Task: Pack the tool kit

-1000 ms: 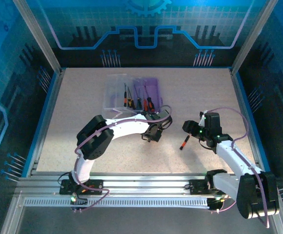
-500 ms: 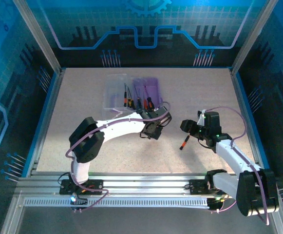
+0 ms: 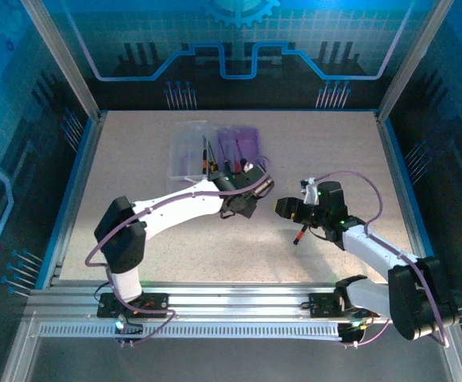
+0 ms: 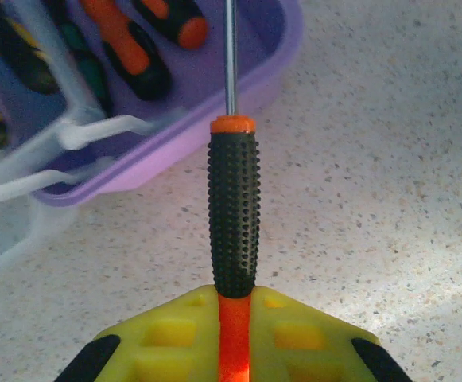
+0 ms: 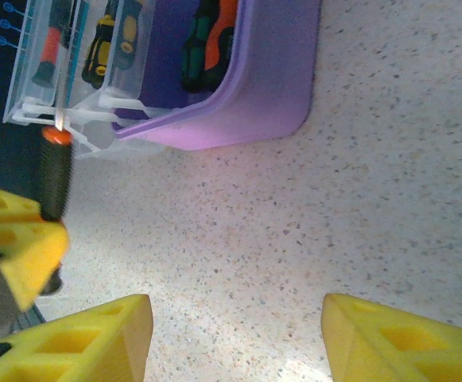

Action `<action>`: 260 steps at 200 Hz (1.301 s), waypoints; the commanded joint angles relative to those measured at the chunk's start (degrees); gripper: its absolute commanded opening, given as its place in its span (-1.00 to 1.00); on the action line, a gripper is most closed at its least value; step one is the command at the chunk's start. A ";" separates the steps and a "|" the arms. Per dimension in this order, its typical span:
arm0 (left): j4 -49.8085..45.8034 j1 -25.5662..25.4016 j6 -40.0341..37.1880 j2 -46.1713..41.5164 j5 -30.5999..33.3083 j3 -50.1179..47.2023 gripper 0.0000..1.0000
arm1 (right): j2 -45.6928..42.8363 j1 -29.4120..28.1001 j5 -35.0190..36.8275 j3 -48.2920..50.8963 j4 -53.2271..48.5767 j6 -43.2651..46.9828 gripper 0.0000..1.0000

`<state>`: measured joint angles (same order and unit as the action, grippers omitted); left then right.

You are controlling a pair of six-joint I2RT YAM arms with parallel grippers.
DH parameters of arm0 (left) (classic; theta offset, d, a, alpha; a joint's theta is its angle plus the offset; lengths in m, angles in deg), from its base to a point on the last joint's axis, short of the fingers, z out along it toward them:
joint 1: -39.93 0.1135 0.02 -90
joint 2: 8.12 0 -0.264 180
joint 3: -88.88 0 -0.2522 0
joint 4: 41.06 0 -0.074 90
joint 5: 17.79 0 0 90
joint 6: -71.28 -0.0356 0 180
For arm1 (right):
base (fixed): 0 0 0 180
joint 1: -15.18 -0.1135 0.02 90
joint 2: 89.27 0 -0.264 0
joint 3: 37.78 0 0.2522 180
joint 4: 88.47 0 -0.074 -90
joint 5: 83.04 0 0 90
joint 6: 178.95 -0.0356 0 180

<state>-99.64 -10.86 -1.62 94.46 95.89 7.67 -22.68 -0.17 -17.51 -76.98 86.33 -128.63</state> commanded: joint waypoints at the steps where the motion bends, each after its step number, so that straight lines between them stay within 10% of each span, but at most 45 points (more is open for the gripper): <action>1: -1.93 3.86 -1.81 -4.50 2.59 1.49 -0.74 | 0.91 -0.77 0.39 0.46 3.31 -1.23 0.18; 106: -1.09 23.30 -4.01 -1.74 2.08 7.56 -0.72 | -2.63 -0.82 2.70 0.65 -1.06 -0.30 0.17; 260: -4.77 27.68 3.30 7.79 -2.41 14.21 -0.68 | -7.69 -0.74 6.12 0.06 -8.12 2.50 0.18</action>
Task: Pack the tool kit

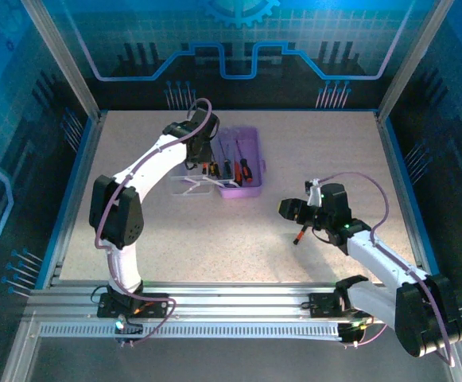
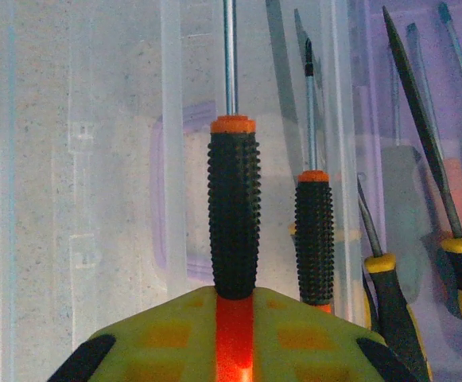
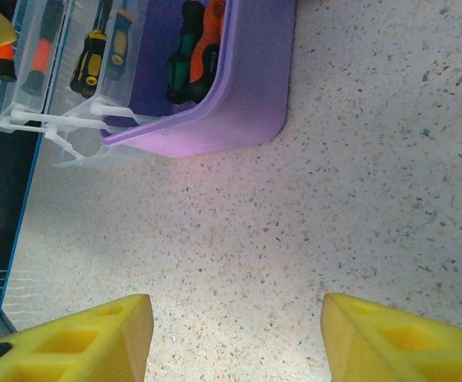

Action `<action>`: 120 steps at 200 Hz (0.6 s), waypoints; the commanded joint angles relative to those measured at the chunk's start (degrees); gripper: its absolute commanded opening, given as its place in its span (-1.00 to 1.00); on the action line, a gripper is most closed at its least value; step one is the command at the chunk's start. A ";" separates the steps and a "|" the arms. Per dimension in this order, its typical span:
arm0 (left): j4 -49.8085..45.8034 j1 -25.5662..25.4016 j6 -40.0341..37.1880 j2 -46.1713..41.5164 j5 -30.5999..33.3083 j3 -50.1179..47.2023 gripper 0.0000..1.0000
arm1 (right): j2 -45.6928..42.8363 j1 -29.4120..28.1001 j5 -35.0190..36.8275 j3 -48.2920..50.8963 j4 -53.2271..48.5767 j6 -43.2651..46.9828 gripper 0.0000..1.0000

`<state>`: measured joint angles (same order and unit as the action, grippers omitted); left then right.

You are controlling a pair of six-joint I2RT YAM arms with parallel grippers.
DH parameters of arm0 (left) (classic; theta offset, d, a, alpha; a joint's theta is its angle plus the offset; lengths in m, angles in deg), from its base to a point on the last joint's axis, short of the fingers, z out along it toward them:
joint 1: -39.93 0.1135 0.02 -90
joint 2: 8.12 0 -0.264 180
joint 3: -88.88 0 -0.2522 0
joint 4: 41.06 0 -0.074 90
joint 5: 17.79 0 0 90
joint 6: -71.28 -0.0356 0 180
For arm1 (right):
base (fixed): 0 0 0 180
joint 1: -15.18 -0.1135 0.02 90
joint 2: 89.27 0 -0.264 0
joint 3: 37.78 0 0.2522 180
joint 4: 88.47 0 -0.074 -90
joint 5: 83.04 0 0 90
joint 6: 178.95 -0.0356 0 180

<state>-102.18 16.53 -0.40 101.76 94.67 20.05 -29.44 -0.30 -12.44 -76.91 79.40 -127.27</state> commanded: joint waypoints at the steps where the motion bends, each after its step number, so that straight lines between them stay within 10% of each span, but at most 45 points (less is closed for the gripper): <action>1: -2.32 0.33 2.16 0.50 -1.19 1.83 -0.68 | -0.94 -0.65 1.04 -0.02 -1.19 1.15 0.18; 120: -3.66 0.30 2.73 1.46 -1.10 1.23 -0.64 | -1.30 -0.57 1.98 0.56 -1.32 1.41 0.18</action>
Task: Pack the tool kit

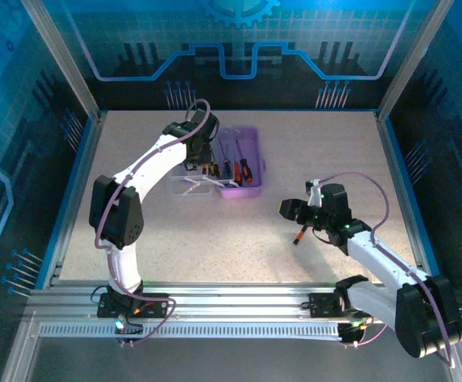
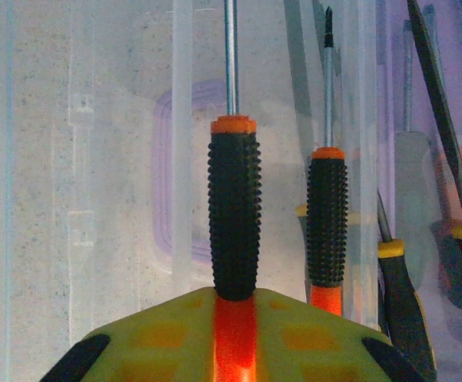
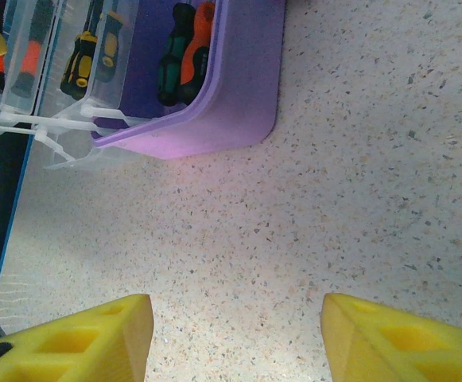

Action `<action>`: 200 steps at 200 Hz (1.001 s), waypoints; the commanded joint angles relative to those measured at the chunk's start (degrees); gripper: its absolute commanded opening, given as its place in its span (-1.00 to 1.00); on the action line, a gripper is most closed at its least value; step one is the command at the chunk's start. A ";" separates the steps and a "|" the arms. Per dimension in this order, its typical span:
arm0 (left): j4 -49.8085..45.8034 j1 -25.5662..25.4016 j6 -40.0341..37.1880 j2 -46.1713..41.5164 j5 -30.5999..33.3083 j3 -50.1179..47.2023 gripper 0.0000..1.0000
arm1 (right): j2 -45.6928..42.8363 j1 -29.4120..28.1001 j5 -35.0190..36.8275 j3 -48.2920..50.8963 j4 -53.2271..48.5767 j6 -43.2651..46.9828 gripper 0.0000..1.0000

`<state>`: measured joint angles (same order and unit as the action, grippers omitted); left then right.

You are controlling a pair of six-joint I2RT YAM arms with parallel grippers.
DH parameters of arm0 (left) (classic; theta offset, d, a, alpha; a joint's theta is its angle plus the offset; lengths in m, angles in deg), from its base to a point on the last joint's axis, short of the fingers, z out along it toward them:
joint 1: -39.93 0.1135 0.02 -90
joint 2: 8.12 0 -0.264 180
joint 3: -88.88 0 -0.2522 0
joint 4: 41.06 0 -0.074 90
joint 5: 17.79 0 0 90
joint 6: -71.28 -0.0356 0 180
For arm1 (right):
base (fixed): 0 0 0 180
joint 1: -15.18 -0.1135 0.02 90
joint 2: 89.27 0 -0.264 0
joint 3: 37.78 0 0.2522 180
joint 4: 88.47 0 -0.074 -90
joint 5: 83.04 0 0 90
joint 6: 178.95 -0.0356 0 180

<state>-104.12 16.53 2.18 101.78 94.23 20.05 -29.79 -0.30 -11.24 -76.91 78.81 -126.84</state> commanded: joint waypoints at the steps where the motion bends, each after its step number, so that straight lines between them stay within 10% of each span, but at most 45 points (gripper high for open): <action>1: -1.70 0.29 0.12 1.49 -0.62 1.26 -0.64 | -0.95 -0.54 0.74 0.57 -0.75 0.97 0.18; 200: -3.80 0.32 -1.64 -3.09 1.80 4.67 -0.47 | -0.14 -0.56 1.03 0.27 -0.49 0.86 0.18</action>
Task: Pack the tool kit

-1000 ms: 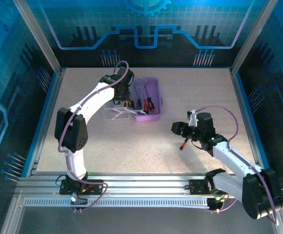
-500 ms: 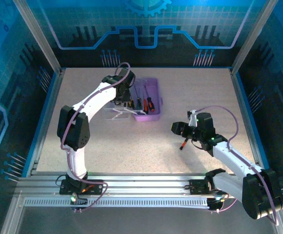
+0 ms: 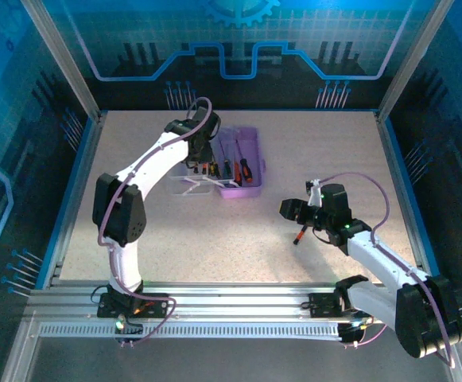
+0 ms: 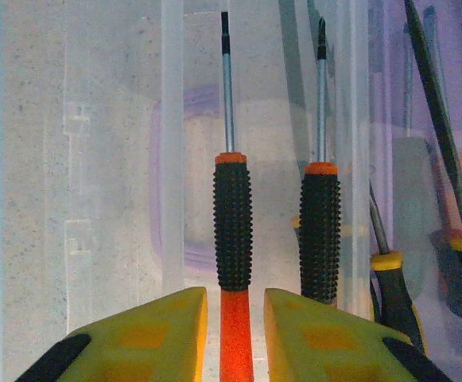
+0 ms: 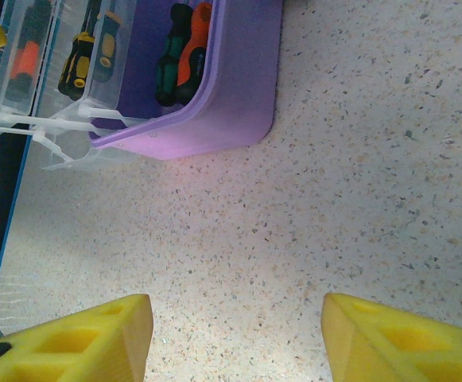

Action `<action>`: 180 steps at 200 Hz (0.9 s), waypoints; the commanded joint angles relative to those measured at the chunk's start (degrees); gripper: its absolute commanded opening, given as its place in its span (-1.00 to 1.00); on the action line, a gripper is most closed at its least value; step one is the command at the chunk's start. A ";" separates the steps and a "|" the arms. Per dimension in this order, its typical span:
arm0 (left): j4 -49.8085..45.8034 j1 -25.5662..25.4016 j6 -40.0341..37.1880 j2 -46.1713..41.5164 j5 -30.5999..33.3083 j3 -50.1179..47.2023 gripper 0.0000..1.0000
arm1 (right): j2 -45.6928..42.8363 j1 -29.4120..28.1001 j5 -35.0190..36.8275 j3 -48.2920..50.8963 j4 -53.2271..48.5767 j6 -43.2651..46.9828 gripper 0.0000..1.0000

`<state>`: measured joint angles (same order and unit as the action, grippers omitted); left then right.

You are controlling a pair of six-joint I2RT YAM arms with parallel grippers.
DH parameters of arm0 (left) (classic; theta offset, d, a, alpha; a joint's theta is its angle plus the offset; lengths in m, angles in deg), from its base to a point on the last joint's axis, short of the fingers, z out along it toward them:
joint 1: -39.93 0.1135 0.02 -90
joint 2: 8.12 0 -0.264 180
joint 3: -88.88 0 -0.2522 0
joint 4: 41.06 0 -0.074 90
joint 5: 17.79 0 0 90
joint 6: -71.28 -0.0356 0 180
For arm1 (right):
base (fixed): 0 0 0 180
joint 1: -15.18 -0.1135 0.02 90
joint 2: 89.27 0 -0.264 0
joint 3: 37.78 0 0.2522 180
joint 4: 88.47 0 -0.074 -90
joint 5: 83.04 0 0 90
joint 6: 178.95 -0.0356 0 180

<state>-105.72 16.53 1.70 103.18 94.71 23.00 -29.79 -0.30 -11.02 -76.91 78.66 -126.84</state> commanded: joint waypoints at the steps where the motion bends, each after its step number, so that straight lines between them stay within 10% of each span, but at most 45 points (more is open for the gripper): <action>1: -2.20 0.34 -1.21 -4.59 1.27 1.66 -0.47 | -0.15 -0.58 0.82 0.25 -0.35 0.88 0.18; 120: 7.10 -17.75 0.74 -15.32 -3.56 -11.03 -0.42 | -3.37 1.68 6.95 -2.27 -13.05 1.78 0.11; 180: 12.30 -31.58 4.61 -3.65 -13.39 -8.64 -0.40 | -13.29 15.70 15.43 -1.80 -25.85 0.80 0.19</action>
<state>-95.68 -12.28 3.95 93.50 86.16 11.15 -41.92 10.67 0.26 -77.48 61.04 -125.83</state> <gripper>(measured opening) 0.306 0.587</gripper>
